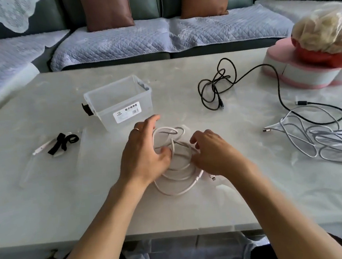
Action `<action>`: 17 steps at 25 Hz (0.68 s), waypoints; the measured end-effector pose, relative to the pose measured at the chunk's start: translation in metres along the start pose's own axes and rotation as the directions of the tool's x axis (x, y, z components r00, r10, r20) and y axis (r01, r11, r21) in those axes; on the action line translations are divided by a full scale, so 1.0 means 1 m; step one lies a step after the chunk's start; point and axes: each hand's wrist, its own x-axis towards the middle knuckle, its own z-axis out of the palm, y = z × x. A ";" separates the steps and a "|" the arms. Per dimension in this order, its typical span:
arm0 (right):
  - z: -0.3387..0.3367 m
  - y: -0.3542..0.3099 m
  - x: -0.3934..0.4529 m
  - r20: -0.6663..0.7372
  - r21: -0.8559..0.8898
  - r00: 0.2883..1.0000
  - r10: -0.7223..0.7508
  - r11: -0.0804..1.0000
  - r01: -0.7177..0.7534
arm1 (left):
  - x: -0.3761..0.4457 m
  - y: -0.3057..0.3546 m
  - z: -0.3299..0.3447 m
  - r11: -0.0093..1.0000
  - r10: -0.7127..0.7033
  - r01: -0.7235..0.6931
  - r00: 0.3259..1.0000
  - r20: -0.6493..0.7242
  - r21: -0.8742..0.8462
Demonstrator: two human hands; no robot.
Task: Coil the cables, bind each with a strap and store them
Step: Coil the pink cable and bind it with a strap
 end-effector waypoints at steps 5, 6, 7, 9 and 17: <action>0.002 -0.006 0.002 -0.137 0.024 0.990 0.028 0.999 -0.025 | 0.000 0.012 0.004 0.894 0.393 -0.412 0.910 0.135 0.175; 0.000 -0.004 0.002 -0.148 0.049 0.988 0.032 0.998 -0.025 | -0.002 0.014 0.003 0.907 0.336 -0.374 0.920 0.200 0.195; -0.002 -0.002 0.002 -0.152 0.072 0.988 0.038 0.997 -0.027 | -0.004 0.015 0.001 0.919 0.274 -0.325 0.933 0.234 0.222; -0.009 0.003 0.001 -0.169 0.106 0.984 0.054 0.994 -0.036 | -0.003 0.011 -0.005 0.947 0.145 -0.195 0.968 0.203 0.256; -0.043 -0.009 -0.001 -0.344 0.670 0.938 0.037 0.710 0.218 | 0.010 0.039 -0.025 0.965 0.220 -0.215 0.975 0.019 -0.148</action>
